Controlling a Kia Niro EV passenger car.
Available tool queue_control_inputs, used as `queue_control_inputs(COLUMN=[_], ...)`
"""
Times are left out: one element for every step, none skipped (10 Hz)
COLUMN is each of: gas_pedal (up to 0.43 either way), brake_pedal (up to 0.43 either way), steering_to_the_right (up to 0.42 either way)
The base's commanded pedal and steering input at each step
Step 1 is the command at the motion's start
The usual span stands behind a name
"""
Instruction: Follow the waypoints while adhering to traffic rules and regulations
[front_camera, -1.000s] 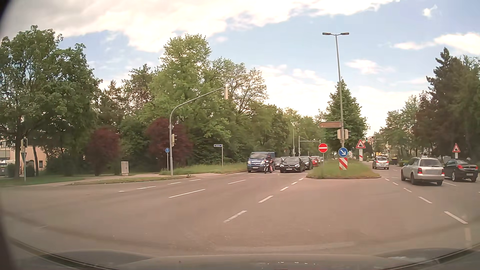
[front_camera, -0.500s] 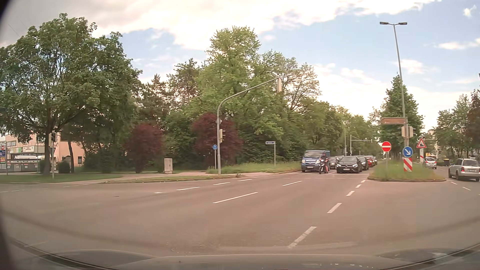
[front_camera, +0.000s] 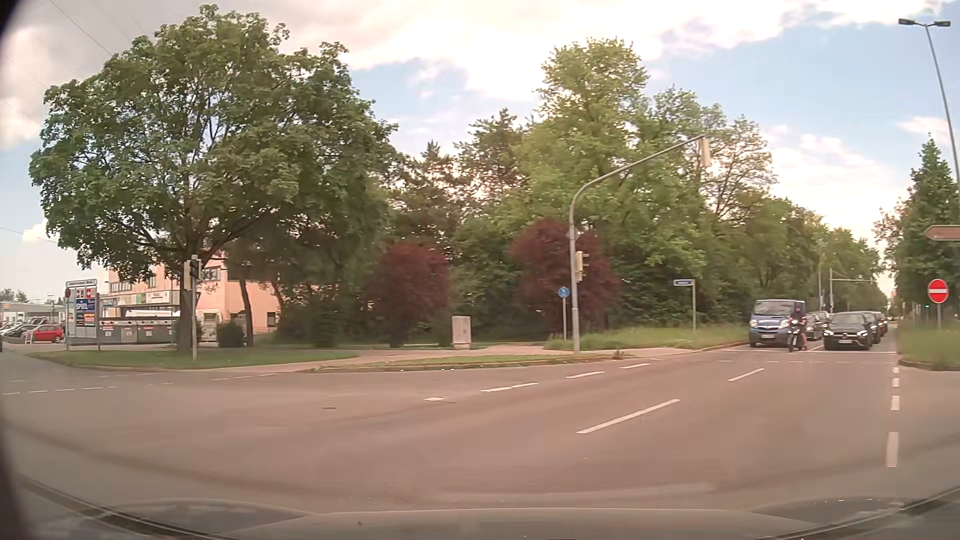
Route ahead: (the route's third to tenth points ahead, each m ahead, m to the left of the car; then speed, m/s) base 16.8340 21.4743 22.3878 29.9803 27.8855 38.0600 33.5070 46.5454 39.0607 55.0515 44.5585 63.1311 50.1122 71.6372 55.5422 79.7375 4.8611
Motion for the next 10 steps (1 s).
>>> queue_control_inputs(gas_pedal=[0.169,0.169,0.169,0.189,0.197,0.197,0.197,0.197,0.177,0.157], brake_pedal=[0.018,0.018,0.018,0.018,0.018,0.018,0.018,0.018,0.018,0.018], steering_to_the_right=[-0.436,-0.431,-0.421,-0.416,-0.41,-0.404,-0.399,-0.395,-0.391,-0.386])
